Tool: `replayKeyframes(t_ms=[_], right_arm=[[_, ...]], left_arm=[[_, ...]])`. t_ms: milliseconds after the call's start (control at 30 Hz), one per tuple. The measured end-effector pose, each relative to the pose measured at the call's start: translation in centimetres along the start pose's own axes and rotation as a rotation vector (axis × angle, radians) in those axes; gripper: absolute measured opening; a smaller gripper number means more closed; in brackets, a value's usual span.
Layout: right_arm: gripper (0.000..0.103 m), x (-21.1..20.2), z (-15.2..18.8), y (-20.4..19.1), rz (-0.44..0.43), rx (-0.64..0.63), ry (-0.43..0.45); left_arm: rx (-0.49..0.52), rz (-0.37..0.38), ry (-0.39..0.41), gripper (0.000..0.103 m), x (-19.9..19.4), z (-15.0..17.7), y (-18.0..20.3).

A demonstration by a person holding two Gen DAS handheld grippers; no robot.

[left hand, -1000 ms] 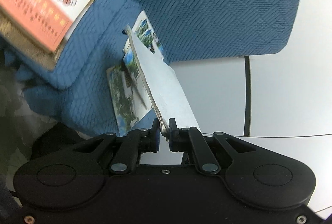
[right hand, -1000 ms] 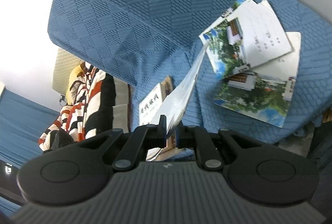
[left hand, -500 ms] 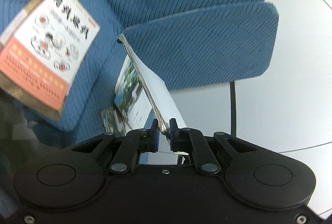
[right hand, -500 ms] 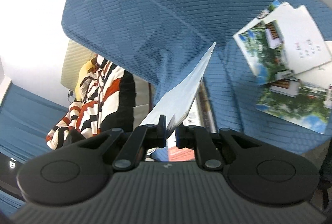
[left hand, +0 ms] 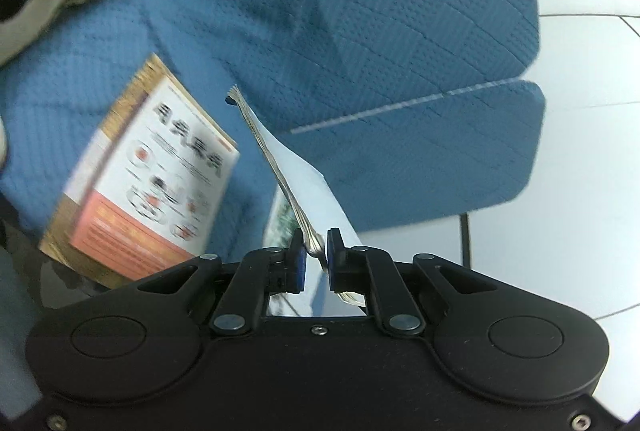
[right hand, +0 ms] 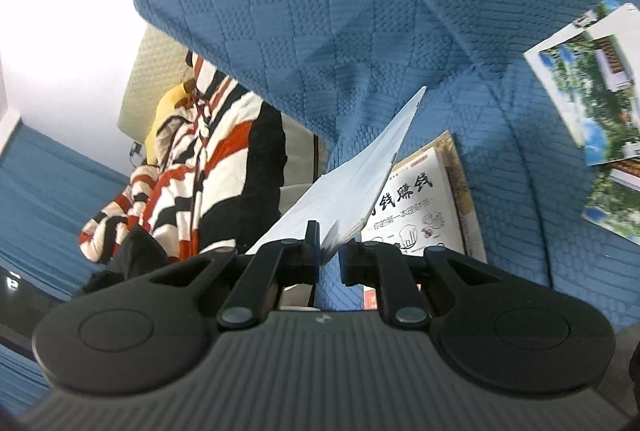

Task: Organize objects
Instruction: 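Lift the white sheet and carry it toward the book stack, then lower the white sheet flat onto the white-orange book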

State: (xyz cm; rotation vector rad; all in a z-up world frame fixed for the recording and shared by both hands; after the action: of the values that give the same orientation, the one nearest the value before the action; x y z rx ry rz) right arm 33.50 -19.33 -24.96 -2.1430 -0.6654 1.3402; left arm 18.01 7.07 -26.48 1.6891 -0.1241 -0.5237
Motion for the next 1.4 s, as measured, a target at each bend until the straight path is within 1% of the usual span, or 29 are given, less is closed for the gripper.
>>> replayKeyframes(t_ms=[100, 233, 367, 500, 733, 833, 1033, 1167, 1233, 1400], right_arm=[[0.013, 2.1, 0.6, -0.2, 0.015, 0.006, -0.018], [0.013, 4.7, 1.4, -0.3, 0.051, -0.018, -0.025], [0.014, 6.8, 2.3, 0.1, 0.091, -0.038, -0.026], [0.014, 8.4, 3.6, 1.2, 0.131, -0.04, -0.042], [0.013, 9.6, 5.6, 2.9, 0.163, -0.043, -0.071], [0.013, 10.0, 6.6, 3.8, 0.175, -0.038, -0.091], [0.013, 11.5, 8.3, 5.4, 0.211, -0.041, -0.136], [0.013, 12.3, 9.5, 6.2, 0.233, -0.045, -0.165], [0.013, 12.4, 9.8, 6.1, 0.232, -0.057, -0.168], [0.014, 12.3, 9.7, 5.9, 0.229, -0.069, -0.169]], left_arm=[[-0.01, -0.033, 0.004, 0.009, -0.4, -1.4, -1.5], [0.012, -0.09, -0.001, 0.009, -0.1, -3.0, -3.7], [0.02, -0.158, -0.023, 0.009, 0.8, -3.7, -6.0], [0.047, -0.228, -0.049, 0.008, 1.0, -3.5, -7.8], [0.065, -0.288, -0.085, 0.008, 1.4, -2.2, -9.8], [0.094, -0.33, -0.109, 0.008, 1.8, -1.4, -10.4], [0.169, -0.443, -0.164, 0.007, 2.6, 0.2, -11.6], [0.17, -0.476, -0.183, 0.008, 2.7, 0.7, -12.5], [0.165, -0.48, -0.182, 0.008, 2.7, 0.7, -12.6], [0.183, -0.498, -0.181, 0.018, 2.3, 0.8, -11.9]])
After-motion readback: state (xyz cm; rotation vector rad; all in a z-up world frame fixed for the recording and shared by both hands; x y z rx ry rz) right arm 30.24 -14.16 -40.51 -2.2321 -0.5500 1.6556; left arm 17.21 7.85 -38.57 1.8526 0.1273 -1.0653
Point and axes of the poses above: each gripper's, at about its wrist camera, not at the fingertips, and x roughly the way its jaws point, y to its right, z to its underside, the point moved 9 cm from there along x, roughly the way its jaws point, and after that the axes turned 10 degrees about z, right-handed, at the moved point
